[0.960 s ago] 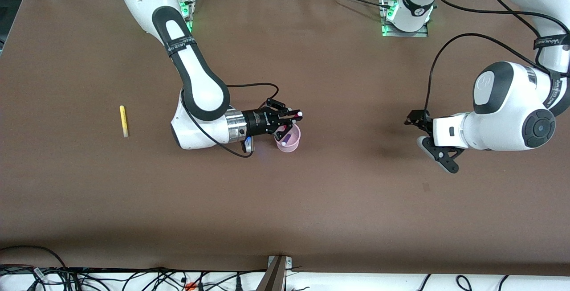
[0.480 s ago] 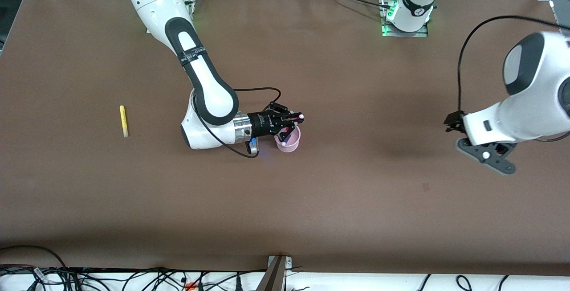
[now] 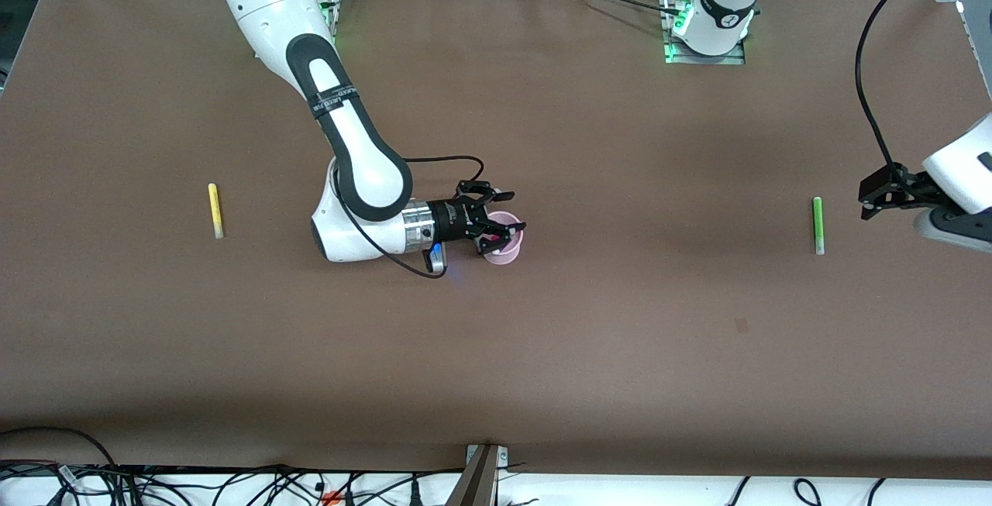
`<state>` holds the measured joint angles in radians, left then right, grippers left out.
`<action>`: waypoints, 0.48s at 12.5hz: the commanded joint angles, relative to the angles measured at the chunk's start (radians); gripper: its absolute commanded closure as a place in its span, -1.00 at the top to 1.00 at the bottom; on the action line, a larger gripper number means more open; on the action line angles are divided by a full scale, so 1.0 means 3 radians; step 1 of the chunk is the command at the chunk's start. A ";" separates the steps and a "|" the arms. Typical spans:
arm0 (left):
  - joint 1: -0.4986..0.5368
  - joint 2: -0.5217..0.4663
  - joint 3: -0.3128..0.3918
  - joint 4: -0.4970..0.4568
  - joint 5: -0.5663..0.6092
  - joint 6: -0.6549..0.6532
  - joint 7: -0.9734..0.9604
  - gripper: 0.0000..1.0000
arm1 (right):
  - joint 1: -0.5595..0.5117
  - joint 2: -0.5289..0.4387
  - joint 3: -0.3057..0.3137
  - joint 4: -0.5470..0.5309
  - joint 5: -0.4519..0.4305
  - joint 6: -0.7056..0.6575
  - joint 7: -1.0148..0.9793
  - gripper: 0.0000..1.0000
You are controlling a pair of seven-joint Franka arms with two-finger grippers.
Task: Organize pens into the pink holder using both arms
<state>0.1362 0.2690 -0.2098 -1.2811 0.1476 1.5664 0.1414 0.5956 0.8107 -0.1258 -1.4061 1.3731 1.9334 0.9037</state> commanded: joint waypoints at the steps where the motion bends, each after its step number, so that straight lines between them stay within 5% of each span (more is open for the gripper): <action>1: -0.0371 -0.0822 0.0488 -0.1120 -0.0287 0.0334 -0.0287 1.00 | 0.0039 -0.0262 -0.0112 0.0029 -0.0545 0.0059 -0.0016 0.99; 3: -0.0576 -0.0948 0.0765 -0.1288 -0.0282 0.0495 -0.0272 1.00 | 0.0045 -0.0589 -0.0107 0.0008 -0.1372 0.0207 -0.0001 1.00; 6: -0.0556 -0.0907 0.0766 -0.1211 -0.0282 0.0490 -0.0277 1.00 | 0.0034 -0.1237 -0.0112 -0.0343 -0.2671 0.0146 -0.0097 1.00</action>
<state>-0.0143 0.0122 0.0055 -1.6236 0.0778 1.6898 0.0743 0.5962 0.5882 -0.1536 -1.3811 0.7339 1.9716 0.9061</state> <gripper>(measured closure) 0.000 0.000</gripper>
